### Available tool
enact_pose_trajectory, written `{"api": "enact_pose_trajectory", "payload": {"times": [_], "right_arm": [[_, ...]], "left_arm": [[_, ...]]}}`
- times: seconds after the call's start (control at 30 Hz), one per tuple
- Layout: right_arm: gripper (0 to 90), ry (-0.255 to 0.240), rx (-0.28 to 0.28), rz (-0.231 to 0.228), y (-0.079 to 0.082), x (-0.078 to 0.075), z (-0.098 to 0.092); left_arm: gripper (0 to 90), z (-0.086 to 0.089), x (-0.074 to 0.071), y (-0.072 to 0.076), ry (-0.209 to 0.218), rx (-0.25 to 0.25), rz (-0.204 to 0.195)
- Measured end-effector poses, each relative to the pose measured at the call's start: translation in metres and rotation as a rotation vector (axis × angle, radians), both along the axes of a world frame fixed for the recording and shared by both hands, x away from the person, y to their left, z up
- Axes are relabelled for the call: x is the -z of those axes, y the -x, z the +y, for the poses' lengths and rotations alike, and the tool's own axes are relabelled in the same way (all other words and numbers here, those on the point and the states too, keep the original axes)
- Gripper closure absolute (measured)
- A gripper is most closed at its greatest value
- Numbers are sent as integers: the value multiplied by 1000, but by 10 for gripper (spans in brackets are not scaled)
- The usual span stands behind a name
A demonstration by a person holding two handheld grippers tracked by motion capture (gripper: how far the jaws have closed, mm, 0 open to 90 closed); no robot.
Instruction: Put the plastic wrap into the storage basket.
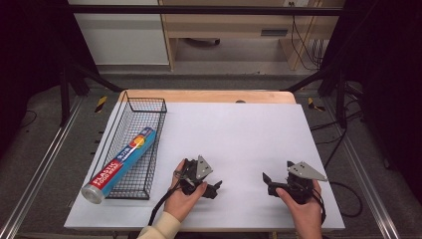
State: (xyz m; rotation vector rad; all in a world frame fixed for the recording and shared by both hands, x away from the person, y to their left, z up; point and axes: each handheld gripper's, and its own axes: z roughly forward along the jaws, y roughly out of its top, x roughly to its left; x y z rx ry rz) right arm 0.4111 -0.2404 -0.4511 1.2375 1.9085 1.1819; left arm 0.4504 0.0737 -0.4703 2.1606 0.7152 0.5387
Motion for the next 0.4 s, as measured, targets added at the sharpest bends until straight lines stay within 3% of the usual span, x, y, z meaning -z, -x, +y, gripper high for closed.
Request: {"api": "enact_pose_trajectory", "payload": {"times": [0.17,0.4], "right_arm": [[44,-1,-7,10,0,1,1],[43,-18,-10,26,-1,3,1]], "left_arm": [[57,8,5,2,23,-21,-22],[57,13,7,3,33,-29,-20]]}}
